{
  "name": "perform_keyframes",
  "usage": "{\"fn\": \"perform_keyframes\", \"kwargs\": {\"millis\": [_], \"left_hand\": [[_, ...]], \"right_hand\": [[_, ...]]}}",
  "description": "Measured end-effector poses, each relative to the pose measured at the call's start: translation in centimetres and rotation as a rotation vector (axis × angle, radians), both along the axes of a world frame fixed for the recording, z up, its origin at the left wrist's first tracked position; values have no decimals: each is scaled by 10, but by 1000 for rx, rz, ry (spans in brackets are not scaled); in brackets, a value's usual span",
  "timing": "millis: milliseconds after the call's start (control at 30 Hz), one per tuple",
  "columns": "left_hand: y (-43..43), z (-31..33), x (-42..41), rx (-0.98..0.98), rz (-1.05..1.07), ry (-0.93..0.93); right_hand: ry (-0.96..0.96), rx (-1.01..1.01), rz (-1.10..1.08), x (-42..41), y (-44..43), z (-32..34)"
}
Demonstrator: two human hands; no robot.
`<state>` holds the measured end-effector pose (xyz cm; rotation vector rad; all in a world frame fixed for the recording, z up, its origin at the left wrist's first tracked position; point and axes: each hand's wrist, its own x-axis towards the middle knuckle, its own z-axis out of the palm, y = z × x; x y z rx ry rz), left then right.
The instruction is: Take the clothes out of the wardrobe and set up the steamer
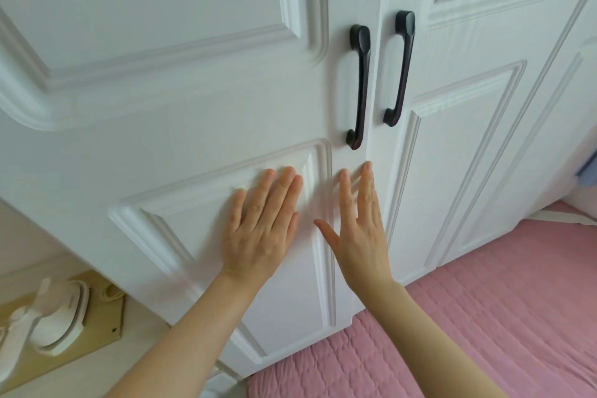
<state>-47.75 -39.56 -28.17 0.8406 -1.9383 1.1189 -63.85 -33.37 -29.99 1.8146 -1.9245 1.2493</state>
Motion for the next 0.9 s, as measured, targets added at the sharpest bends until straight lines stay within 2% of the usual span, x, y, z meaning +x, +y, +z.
{"fn": "perform_keyframes", "kwargs": {"millis": [167, 500, 733, 900], "left_hand": [[-12, -7, -4, -51, 41, 10], [-20, -11, -8, -106, 20, 17], [-19, -8, -11, -91, 34, 28], [-3, 3, -6, 40, -8, 27]], "right_hand": [[134, 11, -14, -17, -17, -11], [220, -38, -109, -19, -37, -26], [186, 16, -135, -14, -31, -21], [113, 104, -109, -3, -16, -8]]}}
